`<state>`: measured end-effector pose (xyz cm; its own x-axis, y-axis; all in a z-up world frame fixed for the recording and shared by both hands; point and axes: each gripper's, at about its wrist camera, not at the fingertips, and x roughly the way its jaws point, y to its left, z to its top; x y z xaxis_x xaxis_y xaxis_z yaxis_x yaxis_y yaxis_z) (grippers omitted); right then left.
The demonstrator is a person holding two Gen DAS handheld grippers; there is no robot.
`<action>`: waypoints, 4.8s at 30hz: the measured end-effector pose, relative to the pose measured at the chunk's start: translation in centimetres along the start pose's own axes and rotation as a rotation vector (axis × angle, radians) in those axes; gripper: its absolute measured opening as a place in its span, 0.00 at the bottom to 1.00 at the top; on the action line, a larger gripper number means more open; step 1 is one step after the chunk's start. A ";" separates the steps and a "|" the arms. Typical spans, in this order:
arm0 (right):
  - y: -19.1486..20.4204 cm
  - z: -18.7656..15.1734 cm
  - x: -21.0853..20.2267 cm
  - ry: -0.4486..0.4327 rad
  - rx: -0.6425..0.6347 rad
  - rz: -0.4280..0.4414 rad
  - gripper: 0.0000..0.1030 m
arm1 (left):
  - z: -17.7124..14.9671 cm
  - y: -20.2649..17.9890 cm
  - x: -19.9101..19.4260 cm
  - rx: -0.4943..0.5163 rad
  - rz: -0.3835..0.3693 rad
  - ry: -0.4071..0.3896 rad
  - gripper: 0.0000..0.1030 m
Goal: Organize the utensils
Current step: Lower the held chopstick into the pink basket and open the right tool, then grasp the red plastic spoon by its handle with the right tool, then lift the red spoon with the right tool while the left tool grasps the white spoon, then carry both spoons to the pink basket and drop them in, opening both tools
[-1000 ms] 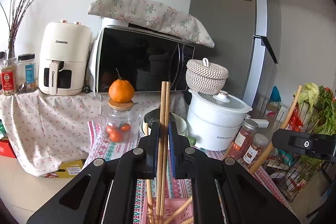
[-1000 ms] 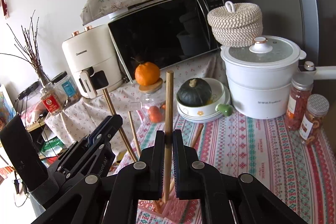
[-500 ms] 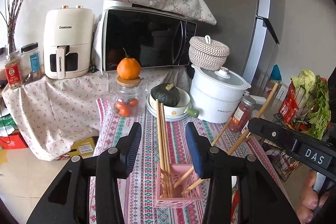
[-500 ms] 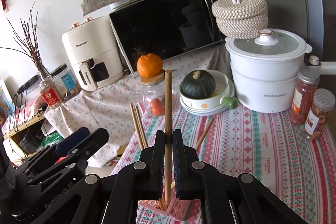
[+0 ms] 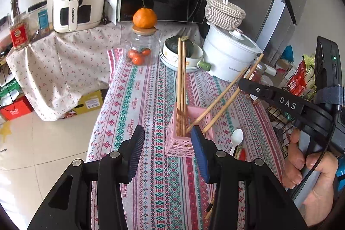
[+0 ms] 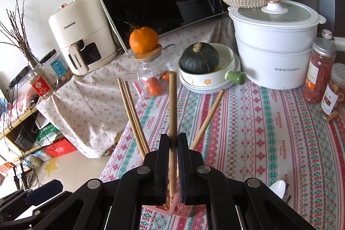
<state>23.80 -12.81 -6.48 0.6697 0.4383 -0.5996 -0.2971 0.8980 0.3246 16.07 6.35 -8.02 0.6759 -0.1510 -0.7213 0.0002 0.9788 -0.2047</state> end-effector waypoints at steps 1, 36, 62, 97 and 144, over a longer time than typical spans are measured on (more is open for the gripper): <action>-0.1 0.1 -0.1 -0.004 0.003 0.000 0.10 | -0.2 -0.2 0.0 0.011 -0.001 0.005 0.46; -14.1 -10.1 -0.4 0.474 0.194 -0.330 0.69 | -7.0 -7.3 7.7 0.245 0.057 0.357 0.73; -14.0 -10.7 4.4 0.588 0.150 -0.307 0.24 | -6.9 -8.7 6.9 0.357 0.057 0.318 0.73; -19.3 -9.8 -3.2 0.511 0.197 -0.210 0.24 | -1.1 -18.4 24.3 0.149 -0.173 0.429 0.38; -11.2 -5.4 -2.3 0.357 0.144 -0.198 0.11 | 5.2 -3.6 1.7 -0.034 -0.263 -0.318 0.36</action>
<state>21.88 -23.66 -12.68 0.4189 0.2672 -0.8678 -0.0717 0.9625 0.2618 21.06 3.27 -5.10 0.8502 -0.3403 -0.4018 0.1827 0.9064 -0.3810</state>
